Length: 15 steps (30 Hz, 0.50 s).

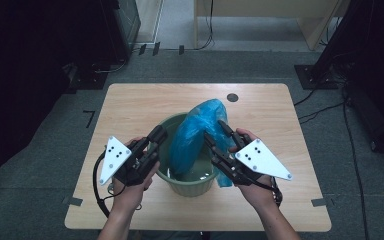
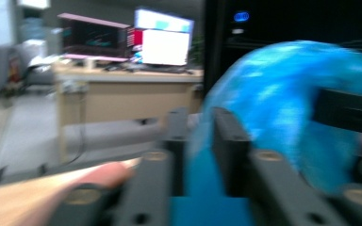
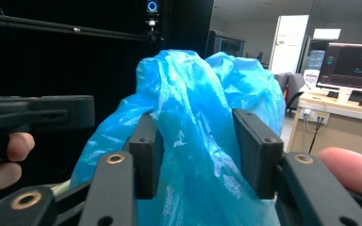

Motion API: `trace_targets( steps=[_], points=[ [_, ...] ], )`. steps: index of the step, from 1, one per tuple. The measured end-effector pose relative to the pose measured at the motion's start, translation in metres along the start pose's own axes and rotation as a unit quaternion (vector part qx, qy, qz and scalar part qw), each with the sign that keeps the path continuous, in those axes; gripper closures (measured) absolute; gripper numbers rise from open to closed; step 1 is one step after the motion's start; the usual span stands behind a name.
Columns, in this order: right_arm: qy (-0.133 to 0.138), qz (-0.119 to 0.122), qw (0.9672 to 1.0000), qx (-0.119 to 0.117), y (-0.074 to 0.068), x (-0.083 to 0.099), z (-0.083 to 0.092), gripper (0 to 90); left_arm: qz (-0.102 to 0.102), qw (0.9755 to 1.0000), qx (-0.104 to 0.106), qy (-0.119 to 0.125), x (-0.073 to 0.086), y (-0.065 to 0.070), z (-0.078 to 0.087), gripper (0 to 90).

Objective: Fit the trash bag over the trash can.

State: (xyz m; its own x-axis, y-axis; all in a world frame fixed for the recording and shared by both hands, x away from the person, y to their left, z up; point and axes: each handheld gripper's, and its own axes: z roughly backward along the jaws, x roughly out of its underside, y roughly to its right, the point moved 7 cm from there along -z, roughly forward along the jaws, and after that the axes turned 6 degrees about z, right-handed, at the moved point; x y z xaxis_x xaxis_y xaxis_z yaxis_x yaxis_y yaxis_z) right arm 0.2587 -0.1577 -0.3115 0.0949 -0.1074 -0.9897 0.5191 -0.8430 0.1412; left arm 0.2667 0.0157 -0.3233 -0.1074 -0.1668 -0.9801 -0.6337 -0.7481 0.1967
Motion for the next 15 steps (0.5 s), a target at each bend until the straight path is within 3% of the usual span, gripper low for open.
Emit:
trace_targets(
  steps=[4,5,7,9,10,12,15],
  points=[
    [-0.003,0.002,1.0000,-0.007,-0.006,0.001,-0.005,57.3,-0.029,0.9983,0.049,0.014,-0.001,0.025,0.001,46.6],
    [-0.004,0.002,1.0000,-0.007,-0.007,0.000,-0.005,57.3,-0.038,0.9978,0.051,0.016,-0.002,0.029,0.001,40.0],
    [-0.001,0.003,0.9999,-0.013,-0.011,-0.001,-0.005,57.4,-0.060,0.9976,0.033,0.012,-0.003,0.032,-0.002,39.7],
    [0.003,0.005,0.9998,-0.019,-0.014,-0.002,-0.005,57.4,-0.070,0.9976,0.001,-0.005,-0.002,0.028,-0.008,45.0],
    [0.004,0.006,0.9997,-0.022,-0.015,-0.003,-0.004,57.4,-0.070,0.9975,-0.011,-0.009,-0.002,0.025,-0.010,54.5],
    [0.005,0.008,0.9996,-0.026,-0.017,-0.003,-0.003,57.2,-0.059,0.9979,-0.021,-0.015,-0.002,0.019,-0.013,74.3],
    [0.004,0.013,0.9995,-0.029,-0.015,-0.002,-0.001,56.3,-0.041,0.9986,-0.026,-0.021,-0.002,0.008,-0.015,88.6]
  ],
)
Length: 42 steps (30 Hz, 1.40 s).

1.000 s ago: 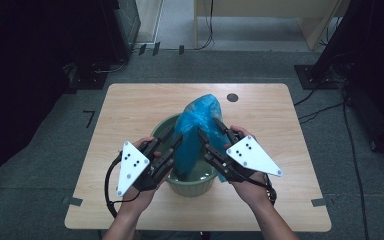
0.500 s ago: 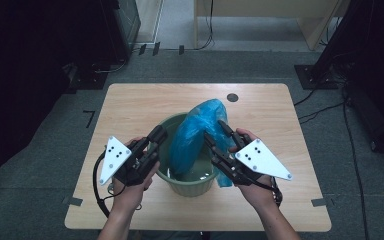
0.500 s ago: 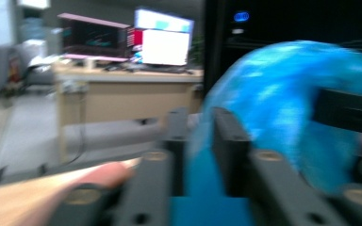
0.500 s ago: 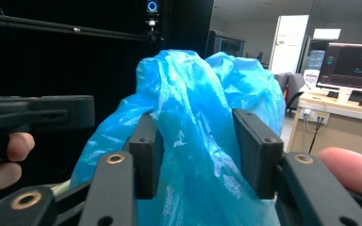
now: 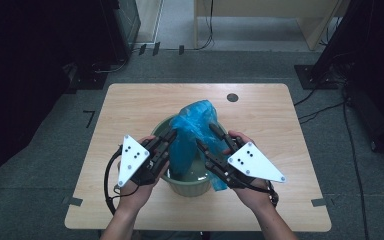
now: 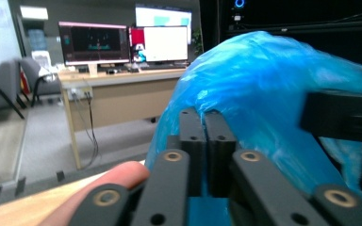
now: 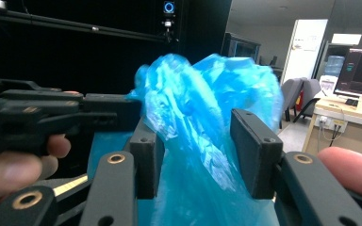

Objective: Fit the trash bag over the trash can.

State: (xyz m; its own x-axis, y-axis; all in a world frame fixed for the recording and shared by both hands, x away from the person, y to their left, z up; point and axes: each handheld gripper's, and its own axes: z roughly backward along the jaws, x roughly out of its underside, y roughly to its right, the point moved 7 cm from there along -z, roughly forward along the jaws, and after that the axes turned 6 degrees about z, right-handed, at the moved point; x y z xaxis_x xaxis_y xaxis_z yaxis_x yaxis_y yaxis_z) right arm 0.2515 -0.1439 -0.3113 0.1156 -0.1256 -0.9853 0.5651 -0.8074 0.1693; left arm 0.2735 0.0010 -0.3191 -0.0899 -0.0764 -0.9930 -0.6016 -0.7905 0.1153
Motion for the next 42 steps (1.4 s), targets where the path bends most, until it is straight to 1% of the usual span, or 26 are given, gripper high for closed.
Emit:
trace_targets(
  steps=[2,4,7,9,11,14,15,16,19,21,22,23,24,25,27,28,30,31,32,34,35,36,37,40,41,42],
  points=[
    [-0.001,0.001,1.0000,0.002,0.003,0.001,0.001,56.3,0.013,0.9998,-0.011,-0.006,0.002,-0.008,-0.001,89.6],
    [-0.002,-0.003,1.0000,0.004,0.005,0.001,0.003,56.4,0.024,0.9994,-0.022,-0.010,0.004,-0.016,-0.001,89.7],
    [0.000,-0.004,1.0000,0.007,0.008,0.000,0.006,56.5,0.035,0.9987,-0.036,-0.012,0.007,-0.028,0.000,89.9],
    [0.000,-0.003,1.0000,0.008,0.009,0.001,0.006,57.6,0.040,0.9983,-0.041,-0.013,0.009,-0.033,0.001,89.9],
    [0.000,-0.002,0.9999,0.011,0.010,0.002,0.006,60.8,0.046,0.9977,-0.046,-0.017,0.012,-0.039,0.002,89.9],
    [0.000,-0.007,0.9998,0.018,0.014,0.003,0.006,69.8,0.054,0.9967,-0.056,-0.020,0.016,-0.049,0.005,89.9],
    [0.001,-0.010,0.9997,0.022,0.016,0.003,0.006,73.6,0.058,0.9962,-0.061,-0.021,0.019,-0.054,0.006,89.9],
    [0.001,-0.014,0.9996,0.026,0.019,0.004,0.007,77.6,0.061,0.9959,-0.063,-0.022,0.020,-0.056,0.007,89.9],
    [-0.003,-0.017,0.9991,0.037,0.024,0.006,0.006,79.5,0.072,0.9949,-0.066,-0.022,0.023,-0.063,0.010,89.9],
    [-0.004,-0.028,0.9990,0.034,0.026,0.008,0.007,76.3,0.076,0.9944,-0.070,-0.022,0.025,-0.066,0.011,89.8],
    [-0.002,-0.034,0.9991,0.026,0.026,0.009,0.007,72.9,0.078,0.9942,-0.071,-0.021,0.026,-0.068,0.012,89.9],
    [-0.001,-0.038,0.9991,0.017,0.024,0.010,0.008,69.4,0.080,0.9940,-0.072,-0.021,0.027,-0.069,0.012,89.8],
    [-0.001,-0.038,0.9992,0.010,0.023,0.012,0.009,65.2,0.081,0.9938,-0.073,-0.022,0.028,-0.070,0.012,89.8],
    [-0.002,-0.037,0.9993,0.005,0.021,0.014,0.008,59.2,0.084,0.9936,-0.073,-0.022,0.028,-0.070,0.012,89.8],
    [-0.017,-0.036,0.9992,-0.005,0.019,0.020,0.005,49.8,0.087,0.9935,-0.071,-0.022,0.028,-0.071,0.012,89.8],
    [-0.026,-0.041,0.9988,-0.011,0.018,0.024,0.003,47.6,0.089,0.9934,-0.070,-0.022,0.028,-0.071,0.012,89.7],
    [-0.039,-0.056,0.9975,-0.020,0.018,0.032,-0.001,47.3,0.090,0.9933,-0.070,-0.020,0.028,-0.071,0.013,89.6],
    [-0.048,-0.061,0.9967,-0.025,0.018,0.036,-0.004,49.1,0.091,0.9932,-0.070,-0.020,0.028,-0.071,0.013,89.6],
    [-0.058,-0.061,0.9961,-0.027,0.018,0.040,-0.005,55.3,0.092,0.9931,-0.070,-0.020,0.028,-0.072,0.014,89.6],
    [-0.075,-0.054,0.9956,-0.016,0.019,0.046,-0.009,70.1,0.091,0.9929,-0.073,-0.022,0.030,-0.073,0.014,89.2],
    [-0.079,-0.055,0.9953,-0.013,0.019,0.048,-0.009,76.5,0.091,0.9929,-0.073,-0.023,0.030,-0.073,0.015,88.6],
    [-0.077,-0.058,0.9952,-0.014,0.019,0.048,-0.010,81.1,0.090,0.9932,-0.070,-0.026,0.030,-0.072,0.015,86.8],
    [-0.074,-0.059,0.9954,-0.012,0.019,0.047,-0.010,84.2,0.086,0.9938,-0.066,-0.025,0.029,-0.071,0.015,82.7],
    [-0.063,-0.063,0.9961,0.000,0.019,0.041,-0.010,90.0,0.073,0.9960,-0.049,-0.018,0.024,-0.062,0.018,62.9],
    [-0.057,-0.060,0.9966,0.005,0.019,0.038,-0.010,90.0,0.068,0.9965,-0.046,-0.016,0.021,-0.059,0.019,56.8],
    [-0.053,-0.057,0.9969,0.009,0.019,0.035,-0.011,90.0,0.062,0.9969,-0.047,-0.014,0.018,-0.056,0.021,49.7]
  ],
)
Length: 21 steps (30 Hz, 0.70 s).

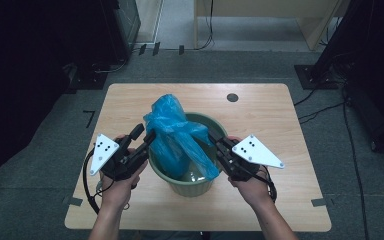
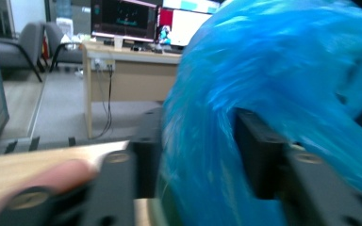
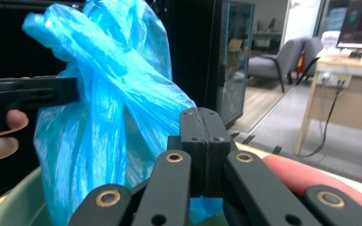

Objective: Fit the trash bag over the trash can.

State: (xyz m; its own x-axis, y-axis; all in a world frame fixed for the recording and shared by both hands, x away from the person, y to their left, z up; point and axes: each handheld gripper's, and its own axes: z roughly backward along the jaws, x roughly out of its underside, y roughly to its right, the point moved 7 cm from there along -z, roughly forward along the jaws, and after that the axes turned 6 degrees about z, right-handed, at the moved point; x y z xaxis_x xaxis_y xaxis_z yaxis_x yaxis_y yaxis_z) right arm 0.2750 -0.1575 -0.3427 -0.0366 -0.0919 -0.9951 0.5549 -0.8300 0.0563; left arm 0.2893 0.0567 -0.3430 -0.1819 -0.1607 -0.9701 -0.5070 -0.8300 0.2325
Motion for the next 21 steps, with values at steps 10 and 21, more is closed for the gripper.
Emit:
trace_targets(
  steps=[10,21],
  points=[
    [0.038,0.028,0.9988,0.013,-0.015,-0.025,0.006,90.0,-0.094,0.9948,-0.012,0.038,-0.028,0.037,0.020,22.7],
    [0.077,0.076,0.9940,-0.010,-0.036,-0.045,0.018,90.0,-0.224,0.9672,-0.107,0.052,-0.047,0.051,0.004,26.5]
  ],
)
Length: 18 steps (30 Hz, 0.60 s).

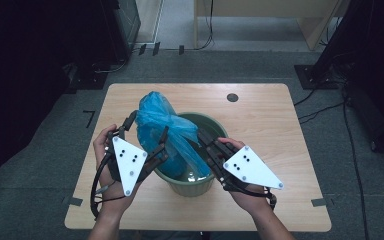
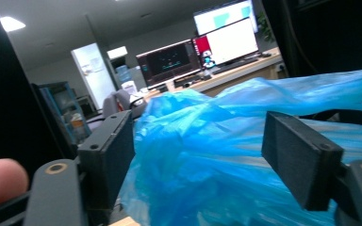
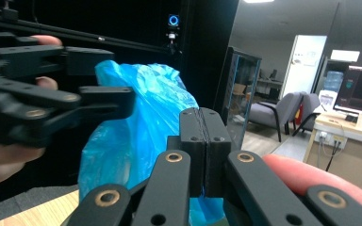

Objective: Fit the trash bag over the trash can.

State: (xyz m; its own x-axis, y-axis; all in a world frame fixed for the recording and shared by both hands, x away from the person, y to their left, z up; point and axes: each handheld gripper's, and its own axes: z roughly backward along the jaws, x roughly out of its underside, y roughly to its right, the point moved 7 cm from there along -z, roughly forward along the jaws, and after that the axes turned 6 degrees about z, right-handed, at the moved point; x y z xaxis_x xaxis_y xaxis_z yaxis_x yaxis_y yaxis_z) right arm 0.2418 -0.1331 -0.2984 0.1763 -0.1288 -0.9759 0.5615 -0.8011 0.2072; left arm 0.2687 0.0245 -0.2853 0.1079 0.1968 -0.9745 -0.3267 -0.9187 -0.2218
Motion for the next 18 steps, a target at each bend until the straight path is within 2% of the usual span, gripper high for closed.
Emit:
trace_targets(
  steps=[2,5,7,9,11,13,16,18],
  points=[
    [0.001,0.003,1.0000,-0.002,-0.001,-0.001,0.001,90.0,0.009,0.9999,-0.008,0.005,0.000,-0.005,-0.002,39.3],
    [0.002,0.005,1.0000,-0.001,0.001,-0.001,0.003,90.0,0.017,0.9998,-0.005,0.009,0.000,-0.010,-0.007,59.9],
    [0.005,0.005,1.0000,0.000,0.001,-0.002,0.005,90.0,0.026,0.9996,0.005,0.010,-0.001,-0.011,-0.009,73.8],
    [0.008,0.005,1.0000,0.001,0.002,-0.004,0.006,87.2,0.050,0.9984,0.027,0.000,-0.001,-0.010,-0.012,85.2],
    [0.008,0.002,1.0000,0.001,0.004,-0.003,0.007,82.6,0.084,0.9954,0.044,-0.003,-0.001,-0.010,-0.014,88.0],
    [0.005,-0.003,1.0000,0.001,0.005,-0.002,0.007,75.7,0.114,0.9921,0.051,-0.006,0.000,-0.014,-0.016,88.9],
    [-0.003,-0.014,0.9999,0.003,0.009,0.004,0.008,69.3,0.163,0.9852,0.055,-0.004,0.001,-0.024,-0.017,89.2],
    [-0.007,-0.022,0.9997,0.004,0.012,0.008,0.007,65.7,0.199,0.9783,0.057,-0.002,0.001,-0.032,-0.018,89.3]
  ],
)
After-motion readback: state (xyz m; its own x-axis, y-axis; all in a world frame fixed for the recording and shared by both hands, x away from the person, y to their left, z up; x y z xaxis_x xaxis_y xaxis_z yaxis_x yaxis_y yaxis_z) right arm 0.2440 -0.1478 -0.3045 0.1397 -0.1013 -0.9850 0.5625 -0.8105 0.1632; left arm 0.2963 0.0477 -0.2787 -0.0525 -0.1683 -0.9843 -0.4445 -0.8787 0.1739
